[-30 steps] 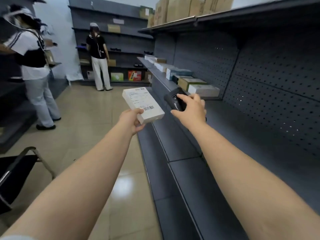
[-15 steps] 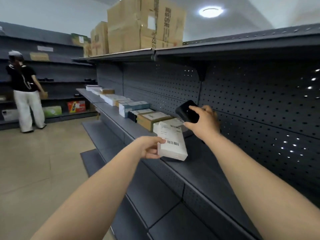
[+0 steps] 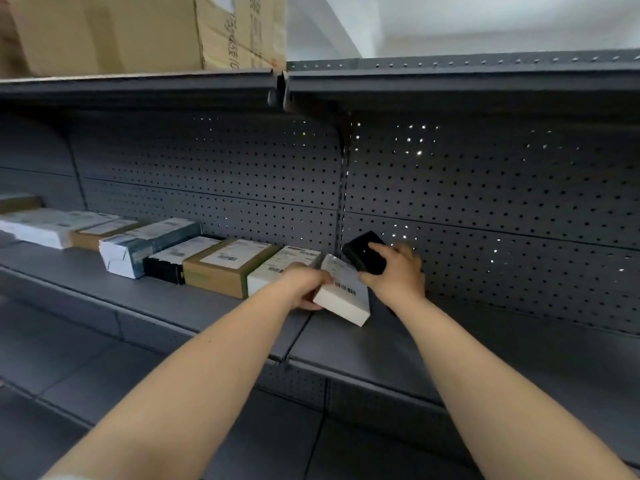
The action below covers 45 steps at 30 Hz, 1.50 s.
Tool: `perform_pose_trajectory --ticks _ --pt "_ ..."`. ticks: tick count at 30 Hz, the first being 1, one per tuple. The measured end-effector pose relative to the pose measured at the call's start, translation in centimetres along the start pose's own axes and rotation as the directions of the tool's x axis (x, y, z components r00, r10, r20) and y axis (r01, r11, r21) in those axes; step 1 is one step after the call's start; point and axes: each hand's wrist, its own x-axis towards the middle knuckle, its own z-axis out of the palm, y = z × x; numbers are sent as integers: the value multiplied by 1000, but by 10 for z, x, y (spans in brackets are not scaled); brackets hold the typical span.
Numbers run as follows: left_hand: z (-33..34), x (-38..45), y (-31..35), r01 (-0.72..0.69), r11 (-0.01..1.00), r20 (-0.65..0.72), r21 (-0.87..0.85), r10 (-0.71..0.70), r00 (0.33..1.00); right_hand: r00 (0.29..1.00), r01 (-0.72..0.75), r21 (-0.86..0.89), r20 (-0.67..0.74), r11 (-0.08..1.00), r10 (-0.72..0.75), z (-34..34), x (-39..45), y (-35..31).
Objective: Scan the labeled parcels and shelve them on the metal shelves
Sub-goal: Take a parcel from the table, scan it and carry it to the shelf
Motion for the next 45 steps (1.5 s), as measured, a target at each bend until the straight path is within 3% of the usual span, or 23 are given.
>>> perform_pose_trajectory --ticks 1,2,4,8,11,14,18,22,26,31,34,38,45 --pt "0 0 -1 -105 977 -44 184 115 992 1000 -30 31 -8 999 30 3 -2 0" --pt "-1 -2 -3 -202 893 -58 403 245 968 998 -57 71 -18 996 59 6 -4 0" --pt "1 -7 -10 -359 624 26 694 477 878 994 -97 124 -39 988 102 8 -8 1" --pt "27 -19 -26 -468 196 231 862 669 706 987 -129 96 -86 987 138 6 -13 4" --pt "46 -17 -35 -441 -3 358 897 591 723 982 -148 99 -99 984 158 6 -14 2" --pt "35 -7 -38 -391 -9 330 920 557 762 977 -170 122 -110 978 183 3 -12 2" --pt "16 9 -43 -410 -1 342 912 552 760 965 -210 149 -129 966 229 -1 -12 13" --pt "30 9 -42 -437 -45 376 898 590 714 957 -242 100 -136 965 254 -8 -19 33" --pt "80 -6 -20 -529 -117 474 841 631 614 937 -294 -12 -201 956 286 -43 -31 65" --pt "189 -36 22 -642 -183 600 744 605 523 874 -368 -55 -361 928 325 -147 -71 132" --pt "276 -77 46 -720 -203 653 664 627 425 819 -424 -95 -464 901 337 -225 -118 184" --pt "404 -160 71 -789 -225 691 572 651 316 739 -566 -189 -548 803 391 -327 -189 258" --pt "625 -307 67 -881 -233 770 412 605 201 655 -718 -317 -610 620 446 -476 -327 393"
